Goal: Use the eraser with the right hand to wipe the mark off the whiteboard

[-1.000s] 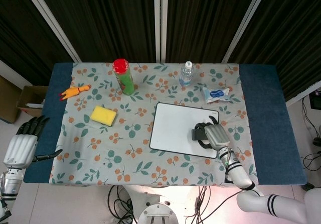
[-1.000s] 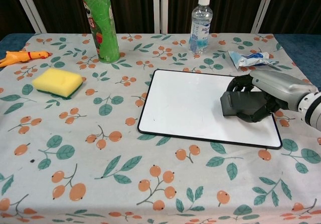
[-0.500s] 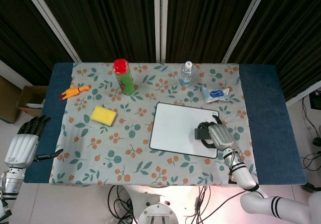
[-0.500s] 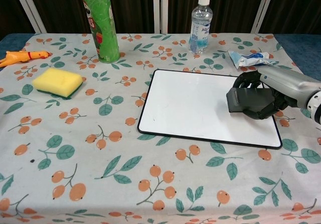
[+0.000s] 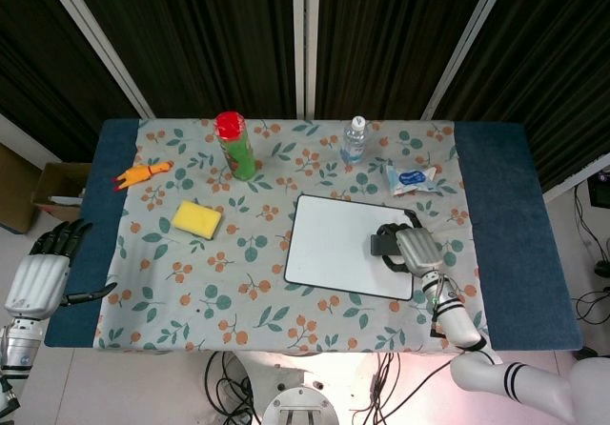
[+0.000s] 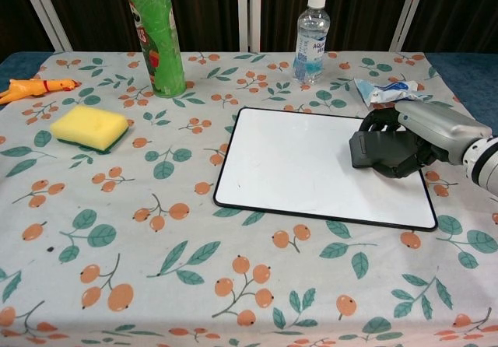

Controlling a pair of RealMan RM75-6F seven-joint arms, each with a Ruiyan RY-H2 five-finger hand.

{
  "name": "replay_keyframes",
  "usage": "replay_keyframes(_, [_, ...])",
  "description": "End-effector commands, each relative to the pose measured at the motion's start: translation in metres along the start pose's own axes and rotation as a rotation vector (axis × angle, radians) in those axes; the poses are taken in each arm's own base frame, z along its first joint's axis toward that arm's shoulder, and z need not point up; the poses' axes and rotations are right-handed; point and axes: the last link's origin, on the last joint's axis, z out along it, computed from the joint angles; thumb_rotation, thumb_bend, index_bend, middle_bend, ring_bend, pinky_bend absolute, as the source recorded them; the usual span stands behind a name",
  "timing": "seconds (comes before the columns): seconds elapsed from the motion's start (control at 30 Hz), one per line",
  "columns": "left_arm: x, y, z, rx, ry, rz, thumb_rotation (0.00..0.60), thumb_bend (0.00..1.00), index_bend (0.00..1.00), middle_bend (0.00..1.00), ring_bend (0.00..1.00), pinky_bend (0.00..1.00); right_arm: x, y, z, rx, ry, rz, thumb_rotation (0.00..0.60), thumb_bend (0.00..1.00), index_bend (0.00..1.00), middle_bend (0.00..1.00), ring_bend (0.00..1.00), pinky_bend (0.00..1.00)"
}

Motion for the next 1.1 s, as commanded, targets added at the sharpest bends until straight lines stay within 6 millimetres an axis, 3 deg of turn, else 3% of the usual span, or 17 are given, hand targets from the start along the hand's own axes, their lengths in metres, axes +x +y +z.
replay_keyframes(0.03, [0.0,0.0,0.0,0.0,-0.002,0.0,0.244,0.06,0.11,0.08,0.06,0.16,0.005,0.001,0.012,0.001,0.04,-0.028,0.6,0.45,0.81,0.59,0.48,0.08])
replay_keyframes(0.33, [0.001,-0.001,0.0,0.01,-0.006,0.009,0.245,0.06,0.11,0.08,0.06,0.16,0.016,0.006,0.042,-0.024,0.095,-0.038,0.6,0.45,0.81,0.59,0.48,0.08])
replay_keyframes(0.47, [0.001,-0.001,0.0,0.014,-0.007,0.008,0.243,0.06,0.11,0.08,0.06,0.16,0.012,0.007,0.044,-0.026,0.066,-0.031,0.6,0.45,0.81,0.59,0.48,0.08])
replay_keyframes(0.83, [-0.004,0.006,0.002,-0.004,-0.024,0.008,0.244,0.06,0.11,0.08,0.06,0.16,-0.002,0.006,0.011,0.031,0.014,0.003,0.6,0.45,0.81,0.6,0.48,0.07])
replay_keyframes(1.1, [-0.009,0.012,0.003,-0.024,-0.043,0.006,0.245,0.06,0.11,0.08,0.06,0.16,-0.01,-0.006,-0.018,0.093,-0.033,0.045,0.6,0.45,0.81,0.6,0.48,0.08])
